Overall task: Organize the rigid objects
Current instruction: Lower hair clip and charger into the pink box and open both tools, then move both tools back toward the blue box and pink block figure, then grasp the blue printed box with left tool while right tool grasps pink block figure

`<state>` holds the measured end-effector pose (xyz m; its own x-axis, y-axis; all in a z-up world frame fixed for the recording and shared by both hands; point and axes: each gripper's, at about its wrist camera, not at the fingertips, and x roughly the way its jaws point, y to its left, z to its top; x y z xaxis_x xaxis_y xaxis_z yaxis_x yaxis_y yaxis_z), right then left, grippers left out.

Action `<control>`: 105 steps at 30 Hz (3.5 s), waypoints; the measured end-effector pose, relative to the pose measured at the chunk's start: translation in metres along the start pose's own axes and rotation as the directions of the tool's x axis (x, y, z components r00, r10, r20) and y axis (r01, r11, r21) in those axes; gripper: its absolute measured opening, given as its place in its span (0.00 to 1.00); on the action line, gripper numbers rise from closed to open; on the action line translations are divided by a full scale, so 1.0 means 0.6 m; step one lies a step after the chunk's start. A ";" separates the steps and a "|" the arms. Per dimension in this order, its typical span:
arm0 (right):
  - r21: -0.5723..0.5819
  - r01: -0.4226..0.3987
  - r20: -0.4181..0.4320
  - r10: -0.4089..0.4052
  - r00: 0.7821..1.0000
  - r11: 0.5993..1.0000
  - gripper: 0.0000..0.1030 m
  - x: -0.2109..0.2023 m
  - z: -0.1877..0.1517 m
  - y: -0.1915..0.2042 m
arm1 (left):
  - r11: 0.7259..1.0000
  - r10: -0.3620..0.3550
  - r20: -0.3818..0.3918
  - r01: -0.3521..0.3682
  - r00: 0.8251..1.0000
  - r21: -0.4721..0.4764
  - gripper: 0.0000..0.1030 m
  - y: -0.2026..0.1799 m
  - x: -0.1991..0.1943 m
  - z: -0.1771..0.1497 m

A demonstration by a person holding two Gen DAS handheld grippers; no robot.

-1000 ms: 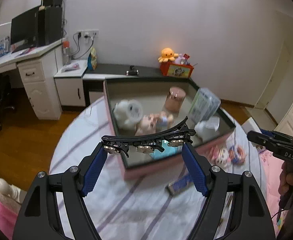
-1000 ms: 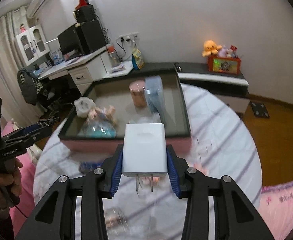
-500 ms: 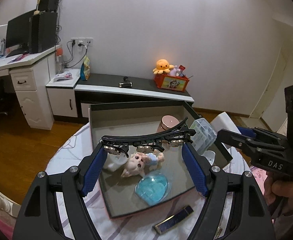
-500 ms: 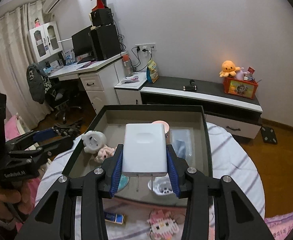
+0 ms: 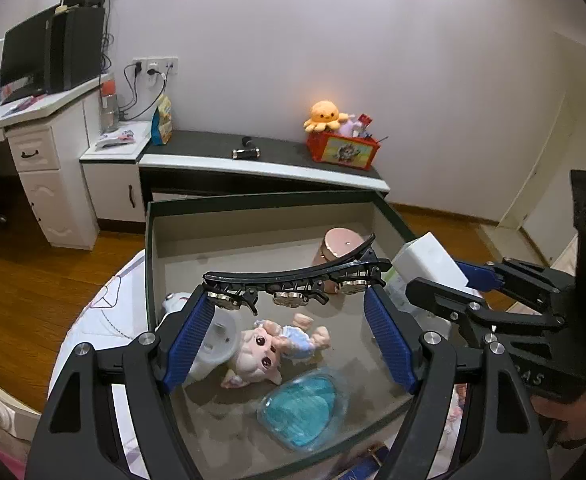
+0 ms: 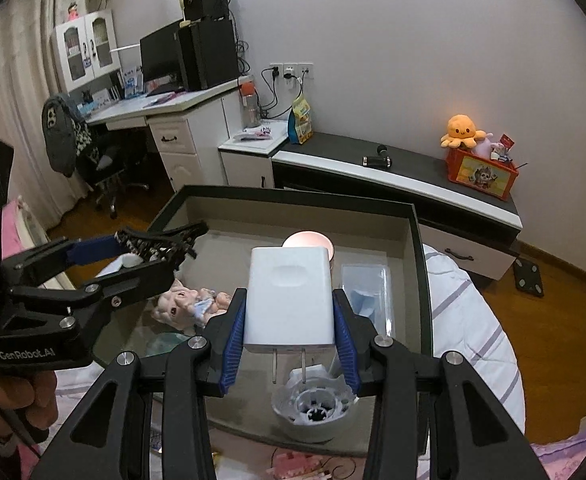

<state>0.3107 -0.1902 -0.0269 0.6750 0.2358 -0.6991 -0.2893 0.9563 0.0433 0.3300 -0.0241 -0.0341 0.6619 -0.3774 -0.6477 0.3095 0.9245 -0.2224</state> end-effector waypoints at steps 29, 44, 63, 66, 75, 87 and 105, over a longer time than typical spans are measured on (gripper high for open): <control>0.212 0.053 0.080 -0.072 0.994 0.976 1.00 -0.136 -0.134 -0.033 | 0.987 0.157 0.034 -0.156 0.987 -0.038 1.00 -0.001 -0.132 -0.092; 0.300 0.151 0.055 -0.175 0.983 0.942 1.00 -0.206 -0.224 -0.014 | 0.996 0.086 0.016 -0.086 0.996 -0.010 1.00 -0.029 -0.184 -0.170; 0.280 0.120 0.085 -0.150 0.985 0.952 1.00 -0.247 -0.260 -0.037 | 0.991 0.135 0.028 -0.134 0.991 -0.020 1.00 -0.080 -0.213 -0.211; 0.272 0.080 0.093 -0.109 0.990 0.959 1.00 -0.238 -0.261 -0.049 | 0.984 0.175 0.022 -0.174 0.984 -0.041 1.00 -0.089 -0.211 -0.218; 0.283 0.018 0.073 -0.041 0.996 0.959 1.00 -0.202 -0.272 -0.074 | 0.970 0.239 0.004 -0.238 0.971 -0.047 1.00 -0.106 -0.201 -0.227; 0.317 0.060 0.051 -0.080 0.996 0.947 1.00 -0.179 -0.268 -0.076 | 0.979 0.201 -0.029 -0.202 0.979 -0.028 1.00 -0.092 -0.169 -0.217; 0.260 0.178 -0.097 -0.158 0.983 0.949 1.00 -0.100 -0.266 -0.100 | 0.986 0.157 -0.157 -0.164 0.975 -0.035 1.00 -0.102 -0.050 -0.232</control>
<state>0.1791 -0.2892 -0.1017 0.6429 0.0640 -0.7632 0.0222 0.9945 0.1021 0.1962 -0.0621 -0.1028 0.5871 -0.2149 -0.7805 0.1726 0.9752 -0.1386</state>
